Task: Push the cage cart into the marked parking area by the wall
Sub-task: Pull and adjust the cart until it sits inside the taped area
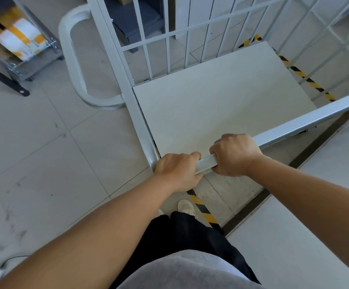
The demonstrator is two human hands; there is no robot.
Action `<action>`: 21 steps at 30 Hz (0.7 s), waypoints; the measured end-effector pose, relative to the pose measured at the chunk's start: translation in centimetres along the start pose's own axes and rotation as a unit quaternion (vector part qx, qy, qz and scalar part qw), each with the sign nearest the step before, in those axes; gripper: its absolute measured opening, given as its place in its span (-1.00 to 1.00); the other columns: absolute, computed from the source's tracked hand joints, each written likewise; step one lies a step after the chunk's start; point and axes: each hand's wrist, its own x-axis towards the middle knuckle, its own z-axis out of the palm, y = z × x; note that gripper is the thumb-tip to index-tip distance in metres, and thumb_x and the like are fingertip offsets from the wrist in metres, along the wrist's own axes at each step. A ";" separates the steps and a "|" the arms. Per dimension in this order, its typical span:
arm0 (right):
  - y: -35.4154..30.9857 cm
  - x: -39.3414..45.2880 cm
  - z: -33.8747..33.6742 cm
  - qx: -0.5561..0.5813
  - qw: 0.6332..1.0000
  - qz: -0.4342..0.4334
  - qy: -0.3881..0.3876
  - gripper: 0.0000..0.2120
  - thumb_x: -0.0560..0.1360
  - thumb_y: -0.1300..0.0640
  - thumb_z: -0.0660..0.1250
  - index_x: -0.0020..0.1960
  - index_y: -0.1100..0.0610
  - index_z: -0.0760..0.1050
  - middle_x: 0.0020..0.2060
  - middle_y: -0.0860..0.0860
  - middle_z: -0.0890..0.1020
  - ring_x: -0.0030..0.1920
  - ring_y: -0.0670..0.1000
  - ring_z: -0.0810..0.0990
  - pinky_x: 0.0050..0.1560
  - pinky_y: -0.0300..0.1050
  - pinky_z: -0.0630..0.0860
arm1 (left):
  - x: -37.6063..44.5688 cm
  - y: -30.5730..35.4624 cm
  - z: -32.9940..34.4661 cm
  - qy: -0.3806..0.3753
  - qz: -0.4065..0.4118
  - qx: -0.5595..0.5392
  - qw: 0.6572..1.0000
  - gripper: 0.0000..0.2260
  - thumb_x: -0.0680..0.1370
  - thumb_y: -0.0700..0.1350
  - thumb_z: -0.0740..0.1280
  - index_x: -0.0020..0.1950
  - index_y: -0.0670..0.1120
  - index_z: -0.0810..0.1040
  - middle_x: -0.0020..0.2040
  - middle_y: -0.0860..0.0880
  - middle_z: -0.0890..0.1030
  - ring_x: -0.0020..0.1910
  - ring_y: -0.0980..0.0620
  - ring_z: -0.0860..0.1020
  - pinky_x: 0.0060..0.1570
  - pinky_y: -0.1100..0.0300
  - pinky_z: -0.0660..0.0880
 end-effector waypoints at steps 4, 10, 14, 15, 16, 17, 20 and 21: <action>-0.2 -0.1 -0.3 -0.003 1.000 0.021 -0.008 -0.85 0.46 -0.11 0.24 -0.19 -0.05 0.45 -0.22 -0.08 0.58 -0.13 -0.02 0.51 -0.26 -0.14 0.44 | 0.0 -0.1 -0.1 0.005 0.008 -0.011 1.000 -0.80 0.59 0.13 0.19 0.05 0.01 0.37 -0.16 0.00 0.55 -0.25 -0.06 0.46 -0.32 0.15 0.28; -1.9 -0.7 -0.7 -0.018 0.994 0.106 -0.019 -0.88 0.47 -0.05 0.25 -0.08 -0.06 0.52 -0.14 -0.08 0.61 -0.07 -0.01 0.46 0.03 -0.12 0.35 | 0.0 -0.6 -0.2 -0.043 0.046 -0.037 0.997 -0.68 0.57 0.22 0.17 0.01 -0.03 0.29 -0.19 0.02 0.48 -0.23 -0.07 0.47 -0.31 0.10 0.34; -3.8 -1.1 -0.7 0.017 0.976 0.216 -0.007 -0.74 0.47 -0.01 0.29 0.16 -0.06 0.46 0.10 -0.04 0.55 0.17 0.03 0.45 0.23 -0.11 0.26 | -0.2 -1.1 -0.9 -0.056 0.092 -0.057 0.993 -0.62 0.56 0.19 0.24 0.11 -0.10 0.28 -0.03 -0.08 0.52 -0.14 -0.10 0.50 -0.28 0.07 0.39; -4.5 -1.1 -0.7 0.028 0.970 0.241 -0.009 -0.68 0.46 0.00 0.31 0.21 -0.05 0.43 0.16 -0.03 0.53 0.21 0.03 0.43 0.27 -0.10 0.23 | -0.2 -1.3 -1.1 -0.053 0.107 -0.056 0.991 -0.58 0.56 0.17 0.26 0.18 -0.12 0.28 0.05 -0.10 0.53 -0.06 -0.12 0.51 -0.21 0.04 0.43; -5.4 -1.0 -0.8 0.040 0.965 0.259 -0.011 -0.60 0.45 0.00 0.32 0.28 -0.05 0.40 0.23 -0.01 0.51 0.27 0.03 0.41 0.32 -0.08 0.21 | -0.3 -1.5 -1.4 -0.048 0.124 -0.046 0.990 -0.53 0.55 0.16 0.28 0.26 -0.14 0.28 0.14 -0.12 0.52 0.04 -0.13 0.51 -0.12 0.01 0.46; -6.3 -0.9 -1.0 0.058 0.960 0.273 -0.015 -0.52 0.44 -0.01 0.33 0.34 -0.05 0.36 0.29 -0.01 0.47 0.32 0.04 0.37 0.35 -0.06 0.18 | -0.5 -1.8 -1.7 -0.040 0.141 -0.027 0.989 -0.46 0.53 0.17 0.30 0.32 -0.15 0.26 0.22 -0.13 0.49 0.13 -0.14 0.49 -0.02 -0.01 0.46; -9.0 -0.9 -1.8 0.132 0.944 0.303 -0.006 -0.41 0.46 -0.08 0.30 0.45 -0.03 0.26 0.41 -0.01 0.37 0.46 0.03 0.21 0.40 -0.02 0.08 | -0.6 -3.1 -2.6 -0.004 0.204 0.076 0.976 -0.34 0.47 0.24 0.33 0.38 -0.15 0.27 0.31 -0.13 0.45 0.29 -0.12 0.41 0.25 0.00 0.31; -9.7 -1.0 -2.0 0.156 0.938 0.310 -0.005 -0.37 0.45 -0.10 0.31 0.47 -0.03 0.23 0.44 -0.01 0.33 0.48 0.03 0.17 0.42 -0.01 0.05 | -0.6 -3.7 -2.9 0.004 0.220 0.109 0.969 -0.32 0.45 0.27 0.33 0.39 -0.14 0.27 0.33 -0.11 0.44 0.32 -0.11 0.38 0.31 0.00 0.24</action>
